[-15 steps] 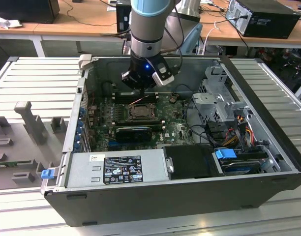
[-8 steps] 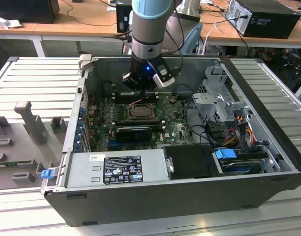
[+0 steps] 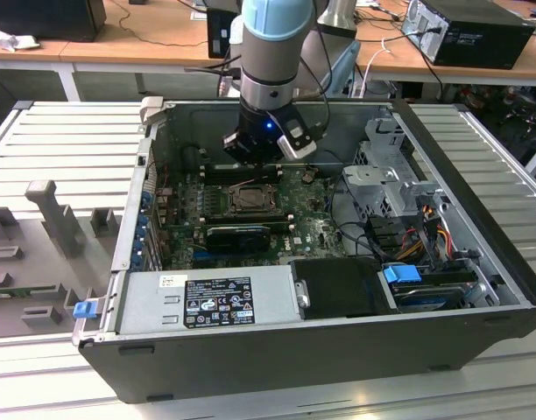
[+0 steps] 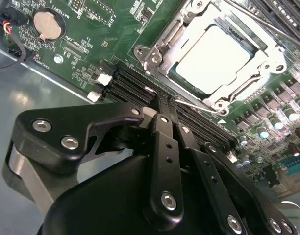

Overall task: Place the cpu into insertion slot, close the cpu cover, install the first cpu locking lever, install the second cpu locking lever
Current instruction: 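Install the first cpu locking lever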

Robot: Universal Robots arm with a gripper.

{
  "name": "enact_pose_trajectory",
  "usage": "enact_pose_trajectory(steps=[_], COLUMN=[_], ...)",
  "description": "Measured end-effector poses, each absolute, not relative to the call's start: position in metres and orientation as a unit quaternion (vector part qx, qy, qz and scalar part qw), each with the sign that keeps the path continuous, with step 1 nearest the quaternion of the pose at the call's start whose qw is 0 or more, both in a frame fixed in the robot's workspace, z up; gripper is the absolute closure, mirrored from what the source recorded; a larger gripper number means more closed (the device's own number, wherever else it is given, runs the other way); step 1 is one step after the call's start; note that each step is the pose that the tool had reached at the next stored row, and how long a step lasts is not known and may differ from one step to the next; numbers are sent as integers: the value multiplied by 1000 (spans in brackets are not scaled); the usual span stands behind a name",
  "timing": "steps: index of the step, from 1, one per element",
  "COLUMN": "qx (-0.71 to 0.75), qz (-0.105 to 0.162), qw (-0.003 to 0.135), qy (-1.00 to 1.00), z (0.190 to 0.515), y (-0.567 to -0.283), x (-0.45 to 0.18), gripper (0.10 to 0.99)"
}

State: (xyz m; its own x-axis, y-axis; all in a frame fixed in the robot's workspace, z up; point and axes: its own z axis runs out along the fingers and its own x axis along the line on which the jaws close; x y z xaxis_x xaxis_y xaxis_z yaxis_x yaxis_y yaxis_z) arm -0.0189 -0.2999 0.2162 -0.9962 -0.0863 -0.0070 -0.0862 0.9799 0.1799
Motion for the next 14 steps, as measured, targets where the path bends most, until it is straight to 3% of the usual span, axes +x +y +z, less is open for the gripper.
enact_pose_trajectory(steps=[14], qx=[43], qz=[-83], qw=[1], qy=[-996], z=[204], y=[-300], x=[-14], gripper=[980])
